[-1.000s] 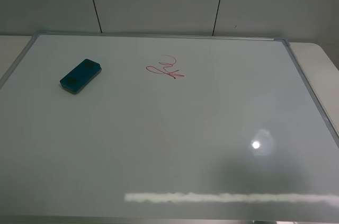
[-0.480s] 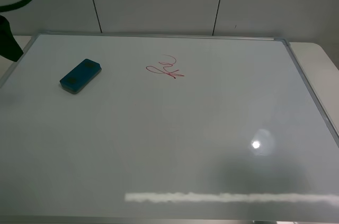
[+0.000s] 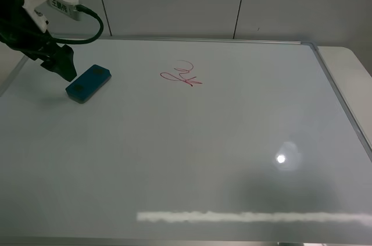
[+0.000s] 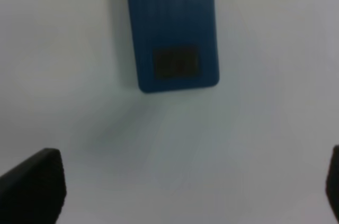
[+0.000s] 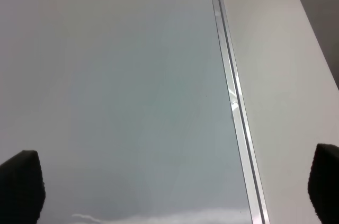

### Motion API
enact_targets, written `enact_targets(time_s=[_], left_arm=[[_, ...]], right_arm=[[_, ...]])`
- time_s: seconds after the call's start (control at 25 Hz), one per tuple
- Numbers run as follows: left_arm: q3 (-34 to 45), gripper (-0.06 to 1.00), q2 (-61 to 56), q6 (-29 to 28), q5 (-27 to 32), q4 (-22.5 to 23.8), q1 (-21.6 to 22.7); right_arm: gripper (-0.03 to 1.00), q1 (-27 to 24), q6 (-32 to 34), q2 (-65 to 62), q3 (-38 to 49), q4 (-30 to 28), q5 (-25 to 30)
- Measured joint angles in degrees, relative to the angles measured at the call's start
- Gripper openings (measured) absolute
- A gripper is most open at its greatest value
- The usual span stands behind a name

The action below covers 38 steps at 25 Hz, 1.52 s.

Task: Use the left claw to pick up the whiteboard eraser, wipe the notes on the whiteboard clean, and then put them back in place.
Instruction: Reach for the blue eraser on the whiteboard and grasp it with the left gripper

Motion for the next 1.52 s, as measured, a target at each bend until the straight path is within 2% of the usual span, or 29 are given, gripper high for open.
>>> enact_targets(time_s=[0.28,0.72,1.52], left_arm=[[-0.1,0.99,6.1,0.0,-6.4,-1.6,-0.9],[-5.8,0.99,14.2,0.5,-6.5,-2.1,-0.9],[-6.0,0.99,20.8,3.4,-12.9,-3.1,-0.9]], right_arm=[[0.99,0.0,0.0,0.0,0.0,0.0,0.0],[0.99,0.0,0.0,0.0,0.0,0.0,0.0],[0.99,0.0,0.0,0.0,0.0,0.0,0.0]])
